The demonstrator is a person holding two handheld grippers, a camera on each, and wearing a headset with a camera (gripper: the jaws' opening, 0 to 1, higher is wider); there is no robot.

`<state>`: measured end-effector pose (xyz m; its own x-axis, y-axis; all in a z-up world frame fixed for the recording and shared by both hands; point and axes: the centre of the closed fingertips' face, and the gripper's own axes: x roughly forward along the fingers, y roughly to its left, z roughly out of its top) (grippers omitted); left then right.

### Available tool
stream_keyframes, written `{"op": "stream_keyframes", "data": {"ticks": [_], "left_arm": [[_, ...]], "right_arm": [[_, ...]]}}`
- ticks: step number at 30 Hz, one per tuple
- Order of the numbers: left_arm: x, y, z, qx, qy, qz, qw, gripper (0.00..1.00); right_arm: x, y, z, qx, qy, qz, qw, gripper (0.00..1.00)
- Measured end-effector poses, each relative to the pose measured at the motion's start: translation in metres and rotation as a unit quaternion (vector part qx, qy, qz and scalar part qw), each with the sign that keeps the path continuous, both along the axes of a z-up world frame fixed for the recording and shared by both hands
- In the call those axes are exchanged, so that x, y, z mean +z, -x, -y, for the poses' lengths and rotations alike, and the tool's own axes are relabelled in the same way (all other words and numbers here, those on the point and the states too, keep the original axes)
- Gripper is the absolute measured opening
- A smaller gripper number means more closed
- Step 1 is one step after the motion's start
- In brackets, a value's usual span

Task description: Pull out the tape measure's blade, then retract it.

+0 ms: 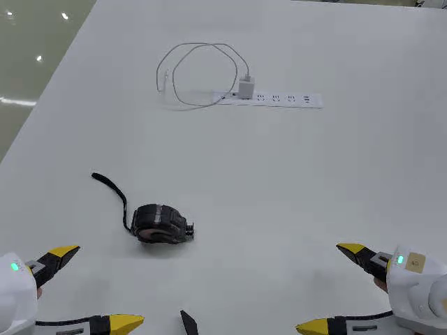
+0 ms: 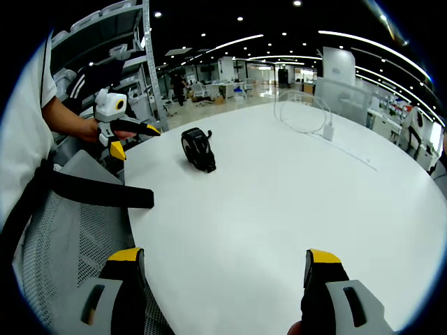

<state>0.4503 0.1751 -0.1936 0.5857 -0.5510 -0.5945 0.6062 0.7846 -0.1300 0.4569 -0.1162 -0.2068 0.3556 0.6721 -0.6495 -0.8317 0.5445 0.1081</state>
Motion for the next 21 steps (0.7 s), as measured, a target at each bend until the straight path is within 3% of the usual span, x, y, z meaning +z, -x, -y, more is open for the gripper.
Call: {"op": "stream_keyframes", "data": {"ticks": [8,21], "left_arm": [[-0.0056,0.0038,-0.0053,0.002,-0.003,-0.007,1.0,0.99],[-0.0065,0.0043,-0.0097,0.005,-0.005,-0.006,1.0,0.99]], "right_arm": [[0.0018,-0.0017,0.0004,-0.002,-0.002,0.0,1.0,0.95],[0.0007,0.0003,0.0015,-0.004,-0.001,-0.004,1.0,0.98]]}}
